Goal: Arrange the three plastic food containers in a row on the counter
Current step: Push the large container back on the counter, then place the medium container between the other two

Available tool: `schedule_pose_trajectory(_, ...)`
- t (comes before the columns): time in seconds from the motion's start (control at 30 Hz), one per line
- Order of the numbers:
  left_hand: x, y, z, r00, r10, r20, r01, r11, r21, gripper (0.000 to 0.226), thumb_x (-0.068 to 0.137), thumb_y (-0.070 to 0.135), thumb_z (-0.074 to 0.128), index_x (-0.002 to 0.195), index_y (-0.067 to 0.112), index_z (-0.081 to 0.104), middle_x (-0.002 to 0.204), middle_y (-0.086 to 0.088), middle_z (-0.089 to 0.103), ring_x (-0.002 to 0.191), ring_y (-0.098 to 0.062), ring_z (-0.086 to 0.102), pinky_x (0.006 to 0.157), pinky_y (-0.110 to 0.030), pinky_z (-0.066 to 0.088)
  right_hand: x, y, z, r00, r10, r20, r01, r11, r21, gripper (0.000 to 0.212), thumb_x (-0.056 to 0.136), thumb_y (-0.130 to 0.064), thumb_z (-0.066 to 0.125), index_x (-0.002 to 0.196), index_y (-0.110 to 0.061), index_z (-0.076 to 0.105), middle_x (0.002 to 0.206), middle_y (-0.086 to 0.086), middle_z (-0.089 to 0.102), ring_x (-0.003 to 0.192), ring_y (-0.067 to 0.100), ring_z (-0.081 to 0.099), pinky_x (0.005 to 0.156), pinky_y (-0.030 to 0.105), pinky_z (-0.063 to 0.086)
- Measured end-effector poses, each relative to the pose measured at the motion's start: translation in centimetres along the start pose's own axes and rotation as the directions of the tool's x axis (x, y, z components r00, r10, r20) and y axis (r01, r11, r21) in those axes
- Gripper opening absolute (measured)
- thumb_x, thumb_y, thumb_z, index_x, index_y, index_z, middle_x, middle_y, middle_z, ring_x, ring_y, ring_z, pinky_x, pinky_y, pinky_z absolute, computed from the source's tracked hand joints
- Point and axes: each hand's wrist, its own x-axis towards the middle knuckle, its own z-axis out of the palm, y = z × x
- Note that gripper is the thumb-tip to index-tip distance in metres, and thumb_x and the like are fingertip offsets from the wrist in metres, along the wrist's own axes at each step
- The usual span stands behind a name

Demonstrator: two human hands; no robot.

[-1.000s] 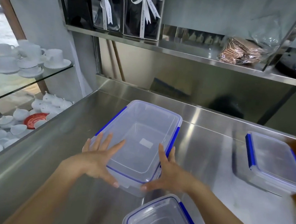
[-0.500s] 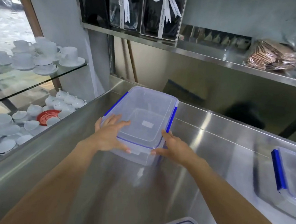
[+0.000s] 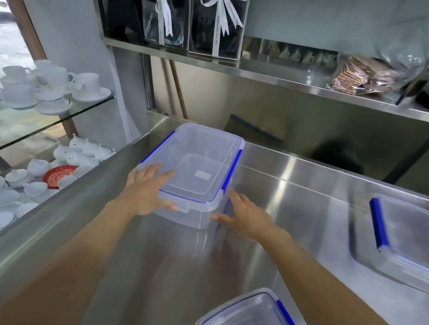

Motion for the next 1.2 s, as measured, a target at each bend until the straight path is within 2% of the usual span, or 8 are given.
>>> schedule_pose_trajectory(0.3,-7.1,6.8,1.1,0.98,0.146,-0.133,-0.169,0.968,-0.183,0.061,0.079,0.049,0.063,0.129,0.02,0.045,0.131,-0.006,0.051,0.122,-0.025,0.048,0.102,-0.041,0.036,-9.2,3.9,-2.6,0.849,0.182,0.496,-0.245,0.968,0.063,0.088,0.066,-0.053,0.072,0.138,-0.029,0.028,0.141,0.003,0.045,0.111,0.022,0.051,0.094,0.047,0.049)
schedule_pose_trajectory(0.4,-9.7,9.4,1.2,0.98,0.132,0.147,-0.075,0.936,-0.345,0.055,0.074,0.06,0.062,0.112,0.02,0.052,0.11,-0.003,0.061,0.098,-0.021,0.06,0.089,-0.037,0.048,-11.6,3.9,-2.2,0.732,0.195,0.653,-0.291,0.956,0.041,0.086,0.067,-0.039,0.077,0.138,-0.033,0.028,0.137,0.007,0.049,0.112,0.028,0.055,0.087,0.051,0.053)
schedule_pose_trajectory(0.53,-12.3,11.4,1.6,0.629,0.062,0.775,0.175,0.96,-0.22,0.077,0.068,0.074,0.055,0.127,0.026,0.041,0.133,-0.002,0.048,0.085,-0.019,0.063,0.078,-0.037,0.051,-13.1,4.2,-0.7,0.742,0.165,0.65,-0.296,0.95,0.097,0.062,0.068,-0.026,0.078,0.122,-0.028,0.048,0.125,0.008,0.06,0.107,0.029,0.062,0.082,0.05,0.055)
schedule_pose_trajectory(0.67,-14.6,11.8,2.8,0.411,0.136,0.902,0.316,0.906,-0.28,0.076,0.079,0.038,0.07,0.134,0.02,0.021,0.134,-0.019,0.051,0.098,-0.041,0.065,0.081,-0.043,0.054,-13.7,5.3,0.3,0.804,0.104,0.586,-0.296,0.924,0.243,0.048,0.071,-0.021,0.077,0.109,-0.031,0.05,0.11,0.001,0.062,0.1,0.029,0.064,0.078,0.047,0.058)
schedule_pose_trajectory(0.8,-14.8,11.9,3.8,0.626,0.24,0.742,0.418,0.7,-0.579,0.064,0.082,0.017,0.069,0.127,0.018,0.023,0.085,-0.011,0.065,0.054,-0.018,0.068,0.057,-0.03,0.06,-14.2,7.1,0.6,0.882,0.13,0.454,-0.32,0.871,0.373,0.042,0.072,-0.025,0.076,0.106,-0.026,0.052,0.105,0.0,0.062,0.094,0.023,0.065,0.075,0.044,0.059)
schedule_pose_trajectory(0.93,-14.4,14.2,5.1,0.906,-0.022,0.423,0.383,0.468,-0.796,0.042,0.087,0.019,0.062,0.118,0.009,0.035,0.083,-0.006,0.058,0.052,-0.008,0.059,0.048,-0.021,0.05,-14.5,9.4,0.6,0.942,0.24,0.235,-0.333,0.764,0.553,0.033,0.073,-0.034,0.074,0.098,-0.022,0.056,0.098,0.004,0.068,0.085,0.021,0.068,0.069,0.045,0.06)
schedule_pose_trajectory(1.1,-15.0,17.3,6.2,0.942,0.078,0.326,0.242,0.515,-0.822,0.049,0.078,0.037,0.071,0.116,0.024,0.042,0.126,0.0,0.053,0.101,-0.005,0.057,0.073,-0.019,0.047,-14.5,9.9,1.1,0.885,0.459,-0.072,-0.344,0.752,0.563,0.056,0.077,-0.044,0.066,0.118,-0.013,0.045,0.117,0.014,0.06,0.097,0.029,0.062,0.075,0.044,0.058)
schedule_pose_trajectory(1.2,-15.4,17.2,5.9,0.849,0.304,0.433,0.143,0.657,-0.74,0.118,0.06,0.048,0.081,0.146,0.032,0.002,0.157,0.006,0.005,0.143,-0.012,0.016,0.11,-0.034,0.032,-15.0,9.9,0.7,0.922,0.355,-0.155,-0.275,0.881,0.385,0.094,0.068,-0.061,0.064,0.141,-0.017,0.023,0.15,0.011,0.026,0.134,0.031,0.033,0.104,0.046,0.037)
